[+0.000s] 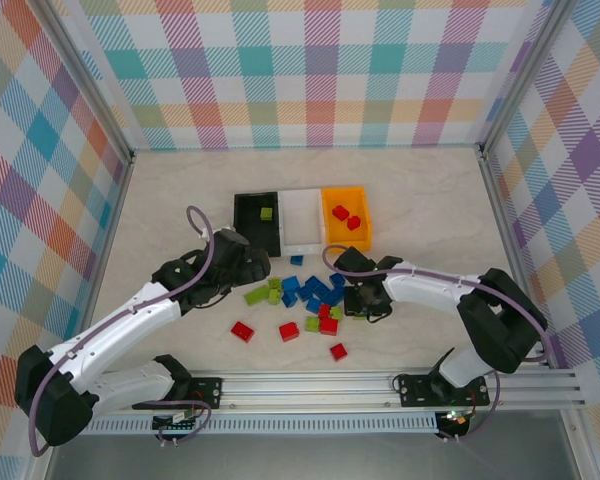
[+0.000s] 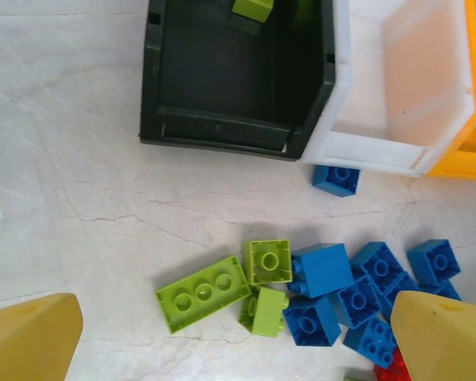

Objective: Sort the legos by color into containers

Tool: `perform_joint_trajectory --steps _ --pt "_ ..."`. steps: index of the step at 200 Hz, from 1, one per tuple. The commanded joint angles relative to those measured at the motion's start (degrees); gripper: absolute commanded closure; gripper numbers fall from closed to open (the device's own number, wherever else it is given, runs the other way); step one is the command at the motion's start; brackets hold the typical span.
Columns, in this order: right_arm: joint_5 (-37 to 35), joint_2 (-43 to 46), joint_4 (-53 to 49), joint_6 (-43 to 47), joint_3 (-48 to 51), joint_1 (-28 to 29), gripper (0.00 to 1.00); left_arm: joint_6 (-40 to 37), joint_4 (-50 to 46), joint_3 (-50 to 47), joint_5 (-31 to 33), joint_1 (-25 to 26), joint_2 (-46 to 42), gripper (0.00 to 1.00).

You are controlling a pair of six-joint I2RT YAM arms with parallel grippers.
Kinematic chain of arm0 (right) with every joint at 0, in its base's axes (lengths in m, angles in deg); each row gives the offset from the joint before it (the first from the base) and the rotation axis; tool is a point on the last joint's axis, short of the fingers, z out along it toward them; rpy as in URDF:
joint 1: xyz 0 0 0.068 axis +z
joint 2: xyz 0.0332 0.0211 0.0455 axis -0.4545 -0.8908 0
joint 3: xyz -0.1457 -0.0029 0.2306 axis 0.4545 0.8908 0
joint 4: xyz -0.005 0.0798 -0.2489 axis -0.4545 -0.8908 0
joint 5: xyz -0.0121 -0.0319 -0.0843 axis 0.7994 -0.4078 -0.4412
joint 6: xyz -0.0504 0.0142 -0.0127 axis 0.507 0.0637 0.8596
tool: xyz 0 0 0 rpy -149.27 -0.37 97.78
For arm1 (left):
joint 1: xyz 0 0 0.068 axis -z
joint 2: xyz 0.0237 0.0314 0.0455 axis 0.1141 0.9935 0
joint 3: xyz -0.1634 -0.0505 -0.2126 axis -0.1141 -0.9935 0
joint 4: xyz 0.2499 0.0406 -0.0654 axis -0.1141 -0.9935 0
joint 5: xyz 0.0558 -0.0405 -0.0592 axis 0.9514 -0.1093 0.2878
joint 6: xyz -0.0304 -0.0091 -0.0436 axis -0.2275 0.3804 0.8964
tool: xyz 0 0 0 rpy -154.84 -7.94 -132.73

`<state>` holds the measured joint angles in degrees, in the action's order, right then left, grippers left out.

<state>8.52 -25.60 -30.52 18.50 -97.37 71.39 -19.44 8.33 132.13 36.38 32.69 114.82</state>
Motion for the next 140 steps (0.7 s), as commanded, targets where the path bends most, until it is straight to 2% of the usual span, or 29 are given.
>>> perform_joint_trajectory --steps 1,34,56,99,140 --pt "-1.16 3.30 -1.54 -0.66 0.67 0.40 0.69 -0.71 -3.12 0.12 3.37 -0.35 -1.14 0.00" --pt "-2.18 8.30 -4.51 3.95 -6.51 0.44 0.75 -0.39 -5.76 -0.05 6.57 -0.33 -2.36 0.00" --pt "-1.38 5.07 -3.84 8.06 -16.47 0.38 0.76 1.05 -7.52 -1.18 9.69 -0.39 -3.71 0.00" --pt "2.23 -15.04 0.32 12.91 -41.72 0.38 0.75 2.79 -9.98 -2.27 10.07 -0.40 -4.95 0.00" --pt "6.93 -36.56 -4.11 15.95 -67.95 0.38 0.75 3.89 -12.46 -4.11 9.80 -0.40 -8.02 0.00"
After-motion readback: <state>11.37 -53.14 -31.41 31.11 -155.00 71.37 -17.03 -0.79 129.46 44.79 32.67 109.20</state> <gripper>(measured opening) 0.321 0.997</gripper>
